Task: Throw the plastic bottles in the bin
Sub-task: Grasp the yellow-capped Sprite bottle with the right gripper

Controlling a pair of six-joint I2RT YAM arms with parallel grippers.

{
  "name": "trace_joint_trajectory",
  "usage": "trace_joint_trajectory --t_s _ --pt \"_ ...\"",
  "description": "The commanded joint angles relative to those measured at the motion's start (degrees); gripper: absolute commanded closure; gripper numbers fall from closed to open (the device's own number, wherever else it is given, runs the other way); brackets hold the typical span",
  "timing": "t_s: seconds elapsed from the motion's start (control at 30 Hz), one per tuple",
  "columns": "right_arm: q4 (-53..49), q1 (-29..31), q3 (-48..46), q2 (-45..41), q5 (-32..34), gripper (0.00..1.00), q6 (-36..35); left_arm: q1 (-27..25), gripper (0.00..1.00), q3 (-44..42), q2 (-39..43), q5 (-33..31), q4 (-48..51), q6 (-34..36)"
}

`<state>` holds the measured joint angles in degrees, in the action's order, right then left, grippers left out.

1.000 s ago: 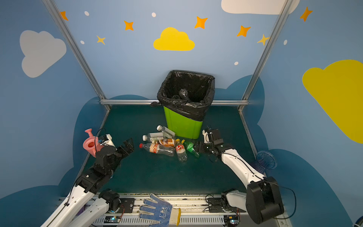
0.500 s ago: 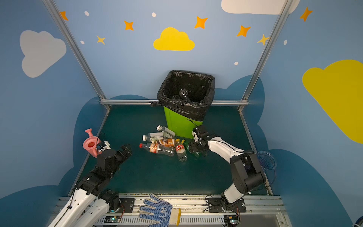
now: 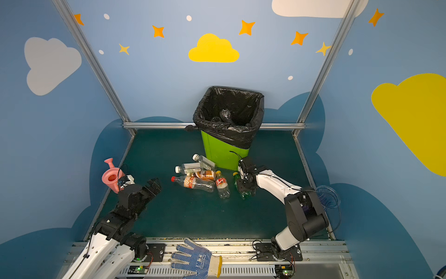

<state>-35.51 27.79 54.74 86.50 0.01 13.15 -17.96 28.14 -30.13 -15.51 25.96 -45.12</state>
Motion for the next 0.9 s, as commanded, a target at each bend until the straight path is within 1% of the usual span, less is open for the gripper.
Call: trace_joint_trajectory --t_s 0.0,0.07,0.1,0.2,0.3,0.37,0.47,0.6,0.77,0.8,0.87 --pt "-7.91 -1.47 -1.35 -3.13 1.13 0.51 5.62 0.46 0.0 -1.23 0.64 0.31 0.59 -0.68" --pt "-9.11 -1.78 -2.7 -4.01 1.45 0.45 7.54 0.63 0.0 -1.57 0.57 0.54 0.03 -0.69" --pt "-9.31 -1.91 -3.33 -4.43 1.54 0.41 8.18 0.79 0.0 -1.6 0.43 0.73 -0.11 -0.68" --pt "-9.32 -2.16 -4.16 -5.35 1.72 0.32 9.05 0.99 0.0 -1.52 -0.24 1.32 -0.71 -0.54" --pt "-9.77 -2.32 -3.24 -5.29 2.39 0.27 8.93 1.17 0.0 -1.41 -1.12 1.86 -1.2 -0.4" --pt "-10.26 -2.51 -2.09 -4.67 2.82 0.21 8.25 1.26 0.0 -1.42 -1.4 2.14 -1.35 -0.58" --pt "-11.12 -2.91 -0.16 -2.45 3.13 0.18 6.69 1.35 0.0 -1.58 -1.47 2.32 -1.43 -0.78" --pt "-11.69 -3.87 0.89 1.37 1.38 0.18 6.19 1.52 0.0 -1.69 -0.75 1.98 -0.99 -0.86" --pt "-11.23 -4.76 0.58 4.79 0.52 0.25 5.71 1.87 0.0 -1.77 0.06 1.47 -0.45 -0.51" --pt "-11.16 -5.01 0.84 5.56 0.6 0.29 5.51 1.96 0.0 -1.86 -0.02 1.48 -0.44 -0.49" --pt "-11.43 -5.3 1.68 6.4 0.78 0.38 5.57 2.21 0.0 -1.88 -0.18 1.74 -0.55 -0.54"
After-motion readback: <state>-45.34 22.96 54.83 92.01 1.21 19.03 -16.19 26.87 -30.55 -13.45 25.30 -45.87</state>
